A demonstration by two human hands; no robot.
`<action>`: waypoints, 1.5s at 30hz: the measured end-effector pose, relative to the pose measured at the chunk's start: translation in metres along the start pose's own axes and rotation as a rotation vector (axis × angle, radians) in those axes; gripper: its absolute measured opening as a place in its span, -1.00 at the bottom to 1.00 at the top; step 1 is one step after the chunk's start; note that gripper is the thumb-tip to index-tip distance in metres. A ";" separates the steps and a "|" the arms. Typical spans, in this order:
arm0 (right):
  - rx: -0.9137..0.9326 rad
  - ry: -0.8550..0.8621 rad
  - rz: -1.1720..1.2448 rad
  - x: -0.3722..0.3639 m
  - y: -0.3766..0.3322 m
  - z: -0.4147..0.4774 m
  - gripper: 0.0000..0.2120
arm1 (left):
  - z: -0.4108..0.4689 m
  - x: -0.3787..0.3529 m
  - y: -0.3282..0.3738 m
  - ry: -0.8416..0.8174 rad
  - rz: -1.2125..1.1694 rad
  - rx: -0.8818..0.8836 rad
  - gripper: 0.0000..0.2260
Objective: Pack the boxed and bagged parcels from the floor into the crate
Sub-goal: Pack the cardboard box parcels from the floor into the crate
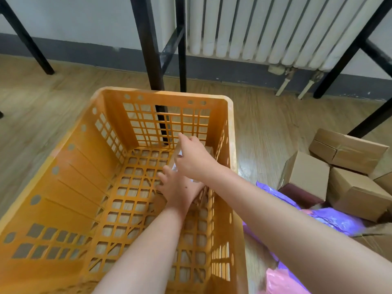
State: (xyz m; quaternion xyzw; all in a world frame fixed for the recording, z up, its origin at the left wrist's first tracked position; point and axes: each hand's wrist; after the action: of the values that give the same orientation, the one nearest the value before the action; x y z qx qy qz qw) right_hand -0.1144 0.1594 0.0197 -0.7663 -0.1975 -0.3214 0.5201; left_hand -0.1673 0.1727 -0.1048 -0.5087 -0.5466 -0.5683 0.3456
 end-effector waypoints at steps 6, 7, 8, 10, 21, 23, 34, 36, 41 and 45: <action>0.209 0.168 -0.012 0.021 0.013 0.008 -0.39 | 0.003 -0.018 -0.007 0.064 -0.012 -0.021 -0.15; 0.225 0.188 -0.015 0.023 0.015 0.009 -0.40 | 0.004 -0.018 -0.006 0.080 -0.005 -0.021 -0.13; 0.236 0.202 -0.022 0.024 0.018 0.009 -0.40 | 0.004 -0.018 -0.005 0.102 -0.004 -0.025 -0.12; 0.250 0.210 -0.064 0.026 0.022 0.010 -0.41 | 0.003 -0.016 -0.002 0.143 -0.012 -0.033 -0.11; 0.380 0.260 -0.302 0.038 0.037 0.012 -0.59 | 0.030 -0.014 0.024 0.155 -0.034 -0.008 -0.14; 0.382 0.283 -0.298 0.051 0.043 0.015 -0.58 | 0.037 -0.019 0.031 0.119 0.010 -0.025 -0.18; 0.233 0.509 -0.079 0.100 0.104 0.008 -0.57 | 0.052 -0.018 0.048 -0.199 0.015 -0.024 -0.51; 0.197 0.506 -0.068 0.102 0.112 0.003 -0.56 | 0.056 0.003 0.049 -0.184 -0.025 -0.026 -0.59; 0.079 0.499 -0.090 0.119 0.127 -0.018 -0.54 | 0.058 0.075 0.074 0.271 -0.309 -0.128 -0.68; -0.007 0.487 -0.132 0.144 0.138 -0.056 -0.55 | 0.031 0.112 0.119 0.423 -0.350 -0.423 -0.77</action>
State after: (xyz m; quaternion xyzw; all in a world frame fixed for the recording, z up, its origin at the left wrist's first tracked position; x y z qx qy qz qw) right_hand 0.0606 0.0502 0.0423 -0.6535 -0.1150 -0.5305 0.5276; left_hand -0.0758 0.2017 0.0305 -0.3385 -0.4120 -0.8125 0.2356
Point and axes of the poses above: each hand's wrist, its own z-axis towards the middle knuckle, its own x-axis out of the back of the hand, y = z × x, and after that the axes turned 3 degrees about z, right-handed
